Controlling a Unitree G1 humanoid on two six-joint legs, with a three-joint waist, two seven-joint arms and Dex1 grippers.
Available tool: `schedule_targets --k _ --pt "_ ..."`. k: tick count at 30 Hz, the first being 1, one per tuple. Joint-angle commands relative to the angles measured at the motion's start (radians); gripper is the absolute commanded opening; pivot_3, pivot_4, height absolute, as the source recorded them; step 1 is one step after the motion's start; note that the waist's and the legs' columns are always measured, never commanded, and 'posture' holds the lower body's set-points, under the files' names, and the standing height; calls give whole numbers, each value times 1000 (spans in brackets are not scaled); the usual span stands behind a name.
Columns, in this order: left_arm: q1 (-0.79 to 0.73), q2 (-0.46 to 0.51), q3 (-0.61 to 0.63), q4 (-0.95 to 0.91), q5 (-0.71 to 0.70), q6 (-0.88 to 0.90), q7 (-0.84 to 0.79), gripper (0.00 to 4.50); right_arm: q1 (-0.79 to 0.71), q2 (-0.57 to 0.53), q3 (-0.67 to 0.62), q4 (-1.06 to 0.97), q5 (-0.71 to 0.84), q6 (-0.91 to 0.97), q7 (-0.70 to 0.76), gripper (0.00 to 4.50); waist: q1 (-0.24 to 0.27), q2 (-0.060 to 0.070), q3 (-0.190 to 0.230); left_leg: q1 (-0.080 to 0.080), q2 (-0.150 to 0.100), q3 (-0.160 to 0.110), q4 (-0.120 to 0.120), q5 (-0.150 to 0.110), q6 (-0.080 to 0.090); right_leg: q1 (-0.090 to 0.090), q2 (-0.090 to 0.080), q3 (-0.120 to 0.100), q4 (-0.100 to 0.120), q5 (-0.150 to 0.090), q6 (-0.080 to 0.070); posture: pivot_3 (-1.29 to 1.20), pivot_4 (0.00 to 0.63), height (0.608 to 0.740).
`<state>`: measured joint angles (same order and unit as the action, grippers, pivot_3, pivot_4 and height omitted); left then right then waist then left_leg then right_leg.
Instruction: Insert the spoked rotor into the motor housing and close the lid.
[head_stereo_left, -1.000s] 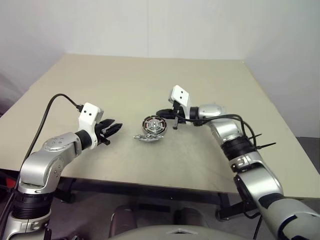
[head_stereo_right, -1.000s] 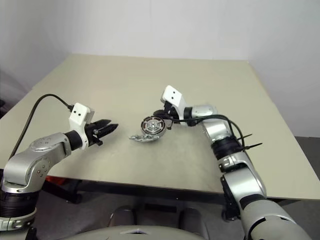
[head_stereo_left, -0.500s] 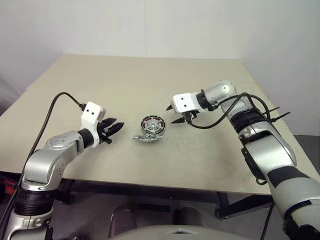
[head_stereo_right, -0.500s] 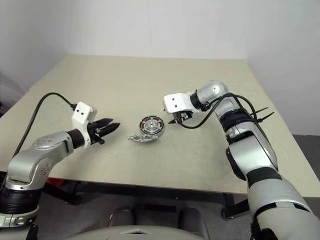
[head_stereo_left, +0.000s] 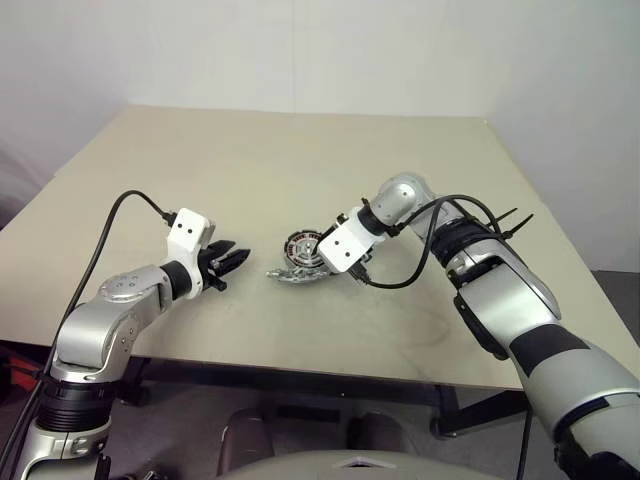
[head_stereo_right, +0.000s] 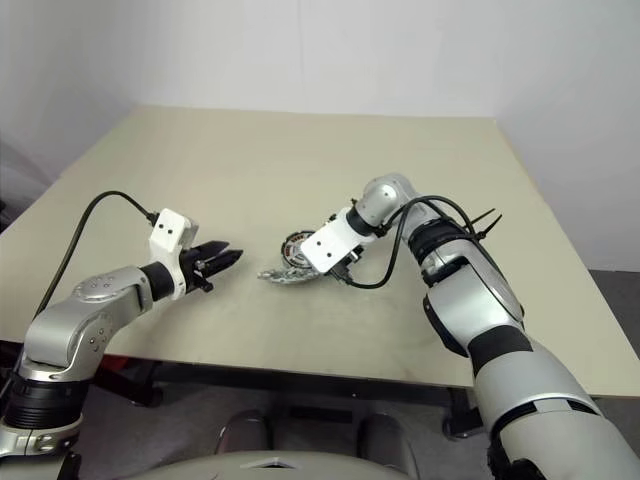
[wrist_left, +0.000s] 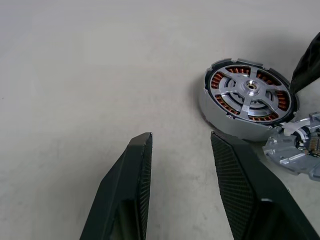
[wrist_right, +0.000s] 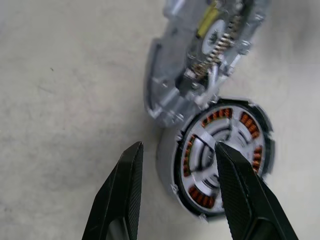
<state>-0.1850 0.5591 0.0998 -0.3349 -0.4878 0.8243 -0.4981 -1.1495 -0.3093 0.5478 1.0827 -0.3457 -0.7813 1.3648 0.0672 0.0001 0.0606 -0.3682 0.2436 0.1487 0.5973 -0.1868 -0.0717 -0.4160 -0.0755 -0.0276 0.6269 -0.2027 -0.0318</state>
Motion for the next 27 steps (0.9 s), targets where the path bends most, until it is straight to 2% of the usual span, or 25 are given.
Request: schedule_targets --k 1,9,21,27 --pt "-5 -3 19 -41 -1 -19 6 1971 -45 -1 11 31 -43 -20 -60 2574 1 0 0 0 0 0 0 0 0 0 0 0 0 0 0 0 0 740" --pt "-1 -10 20 -48 -1 -18 15 1971 -55 4 37 97 -125 -31 -136 2574 -1 0 0 0 0 0 1 0 0 -3 0 1 5 0 0 0 0 740" --pt "11 -26 30 -45 5 -28 33 1971 -49 12 23 75 -103 -81 -78 2574 -1 0 0 1 0 0 2 0 0 -5 0 2 11 0 0 0 0 740" --pt "18 -28 32 -48 7 -32 35 1971 -59 29 20 88 -127 -55 -157 588 -2 0 0 1 0 0 2 0 0 -5 0 2 11 -1 -1 0 0 740"
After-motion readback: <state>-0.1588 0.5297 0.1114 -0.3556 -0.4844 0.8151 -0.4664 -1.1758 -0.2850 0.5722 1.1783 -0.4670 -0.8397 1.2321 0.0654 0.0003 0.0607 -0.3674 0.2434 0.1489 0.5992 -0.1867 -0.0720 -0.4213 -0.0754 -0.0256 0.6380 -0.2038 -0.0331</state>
